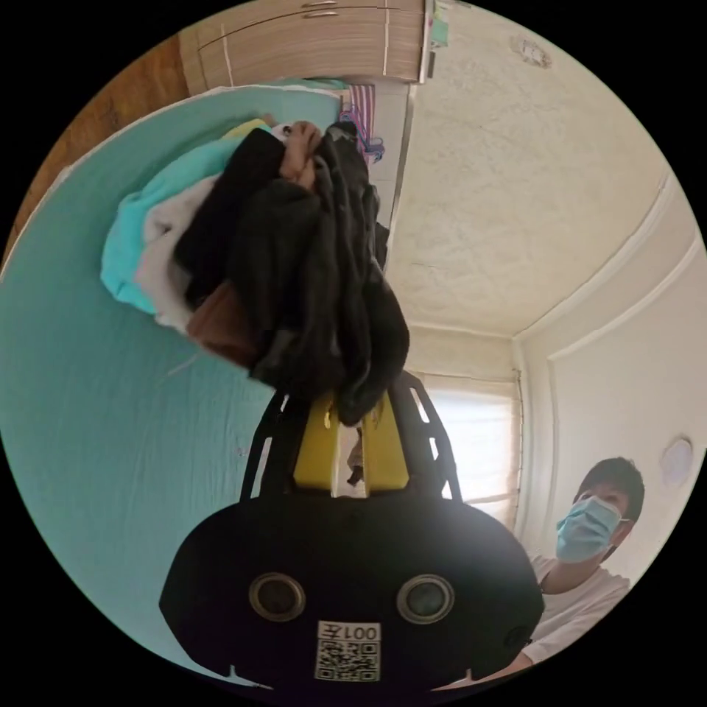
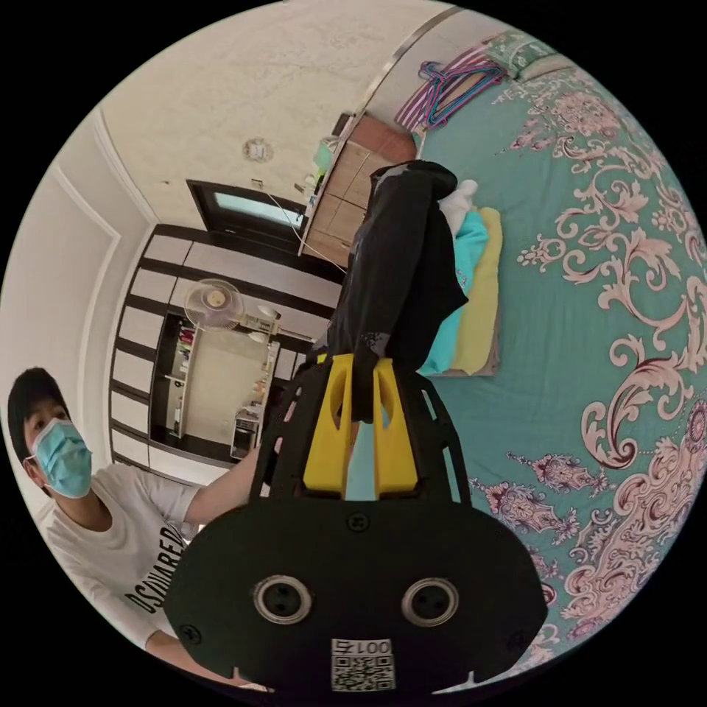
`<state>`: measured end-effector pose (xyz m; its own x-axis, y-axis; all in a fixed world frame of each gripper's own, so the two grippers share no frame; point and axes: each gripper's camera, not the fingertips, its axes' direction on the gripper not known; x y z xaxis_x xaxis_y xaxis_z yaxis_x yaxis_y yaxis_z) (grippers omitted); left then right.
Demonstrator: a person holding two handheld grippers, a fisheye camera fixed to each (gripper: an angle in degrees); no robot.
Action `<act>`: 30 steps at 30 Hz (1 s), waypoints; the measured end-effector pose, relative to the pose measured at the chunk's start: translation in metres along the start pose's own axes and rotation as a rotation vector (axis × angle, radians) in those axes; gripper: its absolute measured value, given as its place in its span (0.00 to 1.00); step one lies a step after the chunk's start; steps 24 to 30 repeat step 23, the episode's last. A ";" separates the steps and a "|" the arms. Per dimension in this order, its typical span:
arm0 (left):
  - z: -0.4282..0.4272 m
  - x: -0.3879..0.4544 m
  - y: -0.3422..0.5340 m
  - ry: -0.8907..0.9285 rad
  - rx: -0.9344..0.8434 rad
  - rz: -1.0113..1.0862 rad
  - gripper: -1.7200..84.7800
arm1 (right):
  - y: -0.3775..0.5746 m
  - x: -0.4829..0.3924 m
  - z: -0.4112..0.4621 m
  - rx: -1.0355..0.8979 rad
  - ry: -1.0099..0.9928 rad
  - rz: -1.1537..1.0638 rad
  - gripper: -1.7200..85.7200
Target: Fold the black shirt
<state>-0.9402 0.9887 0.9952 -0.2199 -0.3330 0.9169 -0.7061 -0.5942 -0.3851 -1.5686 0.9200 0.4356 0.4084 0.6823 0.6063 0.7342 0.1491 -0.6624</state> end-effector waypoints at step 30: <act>0.155 -0.038 0.450 -1.131 -0.836 0.747 0.01 | 0.592 -0.328 0.167 -0.436 1.285 0.030 0.02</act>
